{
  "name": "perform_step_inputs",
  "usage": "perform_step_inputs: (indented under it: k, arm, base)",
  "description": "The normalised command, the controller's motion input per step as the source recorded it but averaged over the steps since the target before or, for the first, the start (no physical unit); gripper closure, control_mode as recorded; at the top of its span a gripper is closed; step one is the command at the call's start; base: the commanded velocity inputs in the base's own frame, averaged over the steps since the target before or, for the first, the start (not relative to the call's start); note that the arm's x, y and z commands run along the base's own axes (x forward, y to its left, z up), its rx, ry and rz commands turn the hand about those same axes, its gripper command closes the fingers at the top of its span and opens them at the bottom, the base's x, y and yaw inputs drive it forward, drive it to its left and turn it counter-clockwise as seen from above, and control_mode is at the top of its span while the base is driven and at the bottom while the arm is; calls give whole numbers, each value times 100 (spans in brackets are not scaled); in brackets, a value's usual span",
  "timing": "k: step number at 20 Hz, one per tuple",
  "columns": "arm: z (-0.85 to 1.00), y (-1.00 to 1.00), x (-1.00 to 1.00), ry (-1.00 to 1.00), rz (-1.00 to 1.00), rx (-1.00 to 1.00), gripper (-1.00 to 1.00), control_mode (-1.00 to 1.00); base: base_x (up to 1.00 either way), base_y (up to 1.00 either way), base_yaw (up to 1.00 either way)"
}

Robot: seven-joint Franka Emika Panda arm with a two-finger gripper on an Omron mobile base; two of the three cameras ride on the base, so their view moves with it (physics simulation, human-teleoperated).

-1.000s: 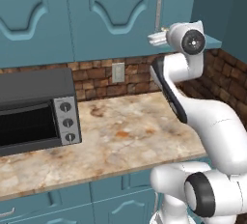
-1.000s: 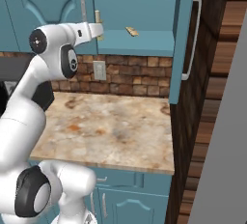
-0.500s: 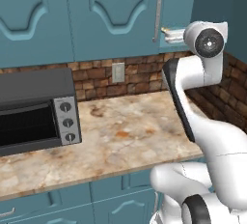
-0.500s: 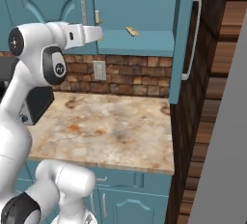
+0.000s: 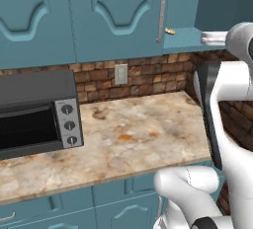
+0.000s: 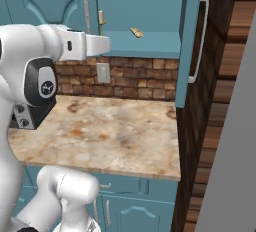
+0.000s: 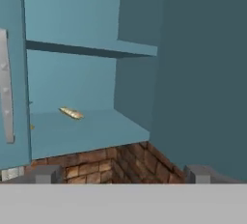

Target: Pick the jar and candle from the dining table and place them in the open cabinet. Close the cabinet after placing the objects.

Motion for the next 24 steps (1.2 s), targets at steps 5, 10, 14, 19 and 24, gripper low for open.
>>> perform_step_inputs:
  k: [5, 10, 14, 19, 24]
  arm:
    - [12, -36, -84, 20, -8, 10, -100, -100]
    - [0, -31, -85, 16, -11, 8, -100, -100]
    - [-20, -38, -43, 4, -17, 4, -100, -100]
    - [-2, -41, 7, 4, -5, 4, -100, -100]
    - [-6, -43, 23, 14, 3, 10, -100, -100]
  base:
    - [0, 0, 0]
    - [0, 0, 0]
    - [0, 0, 0]
    - [0, 0, 0]
    - [0, 0, 0]
